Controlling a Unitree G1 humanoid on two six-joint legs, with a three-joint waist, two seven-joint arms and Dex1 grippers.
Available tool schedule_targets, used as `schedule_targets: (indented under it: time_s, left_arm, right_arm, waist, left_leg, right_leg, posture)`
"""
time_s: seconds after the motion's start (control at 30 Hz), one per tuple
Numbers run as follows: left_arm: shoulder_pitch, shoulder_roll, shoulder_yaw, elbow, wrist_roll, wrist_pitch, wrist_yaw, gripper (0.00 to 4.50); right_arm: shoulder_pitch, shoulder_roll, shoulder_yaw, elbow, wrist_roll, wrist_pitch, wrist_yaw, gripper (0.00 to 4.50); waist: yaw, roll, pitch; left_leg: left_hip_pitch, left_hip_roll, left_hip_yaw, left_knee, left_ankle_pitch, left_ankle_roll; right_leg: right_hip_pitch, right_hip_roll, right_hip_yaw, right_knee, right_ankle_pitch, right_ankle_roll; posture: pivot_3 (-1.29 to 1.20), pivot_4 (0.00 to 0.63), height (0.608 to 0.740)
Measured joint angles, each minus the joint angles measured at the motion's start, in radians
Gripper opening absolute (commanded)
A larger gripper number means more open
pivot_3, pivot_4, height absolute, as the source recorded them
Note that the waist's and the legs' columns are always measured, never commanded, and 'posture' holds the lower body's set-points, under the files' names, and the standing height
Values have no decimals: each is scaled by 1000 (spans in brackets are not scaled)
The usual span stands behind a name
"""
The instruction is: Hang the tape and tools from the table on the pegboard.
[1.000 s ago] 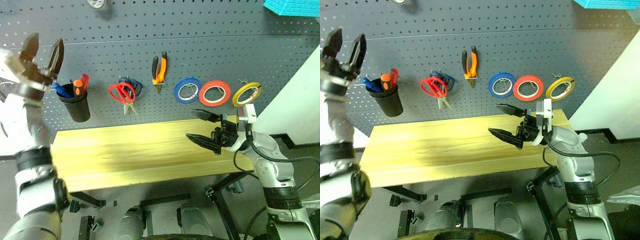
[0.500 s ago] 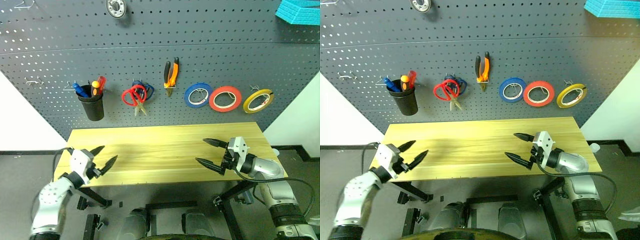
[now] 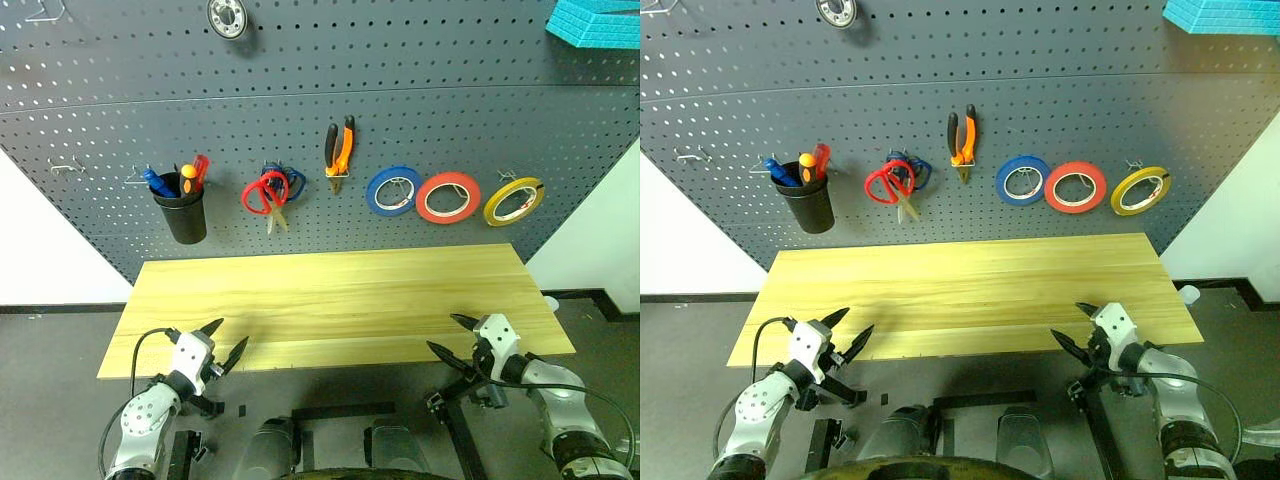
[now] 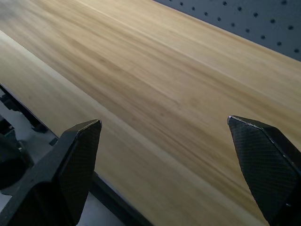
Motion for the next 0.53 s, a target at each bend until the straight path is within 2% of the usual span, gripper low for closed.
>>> schedule_targets:
  time_s: [0.53]
  left_arm:
    - [-1, -12, -64, -76, 16, 34, 28, 3538]
  right_arm:
    - [-14, 11, 1, 47, -21, -32, -57, 4500]
  waist:
    - [-23, 3, -4]
  left_leg:
    - [0, 0, 0, 0, 0, 0]
  right_leg:
    - [1, 0, 0, 0, -1, 1]
  posture:
    - [-125, 32, 725]
